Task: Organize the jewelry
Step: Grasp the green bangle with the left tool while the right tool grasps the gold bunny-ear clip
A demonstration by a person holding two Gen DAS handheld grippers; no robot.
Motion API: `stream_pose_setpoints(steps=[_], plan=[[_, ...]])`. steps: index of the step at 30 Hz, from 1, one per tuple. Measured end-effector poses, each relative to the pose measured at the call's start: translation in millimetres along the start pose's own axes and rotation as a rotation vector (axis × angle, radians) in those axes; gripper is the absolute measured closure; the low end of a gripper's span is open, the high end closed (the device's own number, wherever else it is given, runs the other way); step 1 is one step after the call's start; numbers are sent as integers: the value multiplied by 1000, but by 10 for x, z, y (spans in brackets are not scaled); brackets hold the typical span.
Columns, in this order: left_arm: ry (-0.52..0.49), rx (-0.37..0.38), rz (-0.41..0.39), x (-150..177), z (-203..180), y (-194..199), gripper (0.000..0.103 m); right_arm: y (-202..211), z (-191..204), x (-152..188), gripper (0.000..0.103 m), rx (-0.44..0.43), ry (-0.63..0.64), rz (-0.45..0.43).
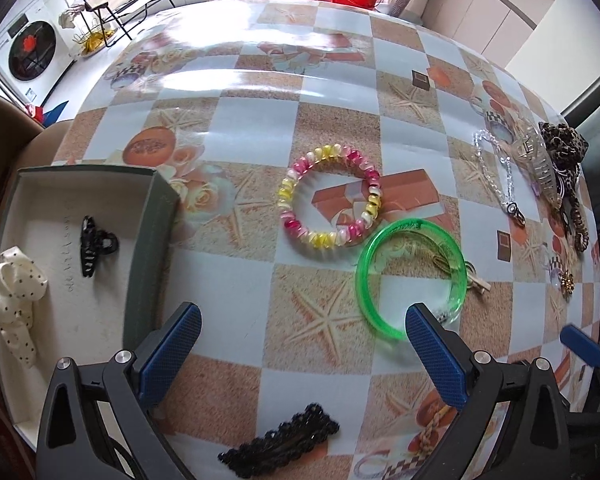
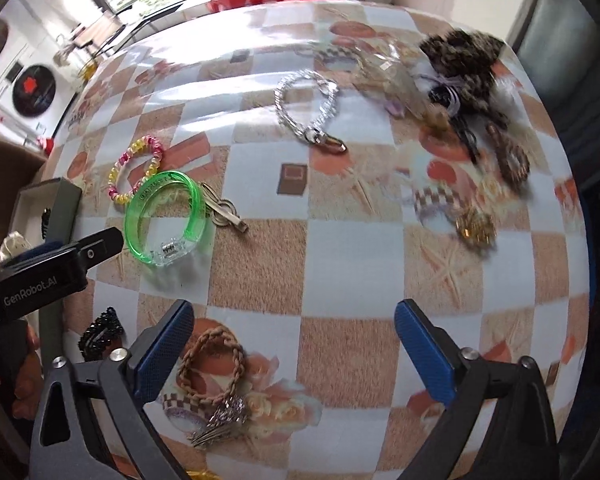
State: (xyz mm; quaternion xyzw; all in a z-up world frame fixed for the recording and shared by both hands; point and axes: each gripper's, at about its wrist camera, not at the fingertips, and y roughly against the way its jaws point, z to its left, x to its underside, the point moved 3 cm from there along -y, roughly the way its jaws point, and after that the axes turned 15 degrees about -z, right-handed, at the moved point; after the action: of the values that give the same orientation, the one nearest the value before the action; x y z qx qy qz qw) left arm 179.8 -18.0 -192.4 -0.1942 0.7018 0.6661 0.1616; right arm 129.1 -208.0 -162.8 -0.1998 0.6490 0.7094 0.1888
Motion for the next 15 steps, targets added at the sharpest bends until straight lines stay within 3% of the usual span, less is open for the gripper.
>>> stream_pose_setpoints(steps=[4,8,11,15], plan=[[-8,3,2,-42,-59,-79,0,-105,53,-83,13,-37,68,-8],[-10,7,6,-69,-94,-138,0,-218,112,-138,26,-72,133,-12],[-17,11,14,-80,-136,-184,11,-287,141,-147,35,-95,166,-3],[-21,11,25,-107,-194,-268,11,-345,165,-149,42,-115,199,0]])
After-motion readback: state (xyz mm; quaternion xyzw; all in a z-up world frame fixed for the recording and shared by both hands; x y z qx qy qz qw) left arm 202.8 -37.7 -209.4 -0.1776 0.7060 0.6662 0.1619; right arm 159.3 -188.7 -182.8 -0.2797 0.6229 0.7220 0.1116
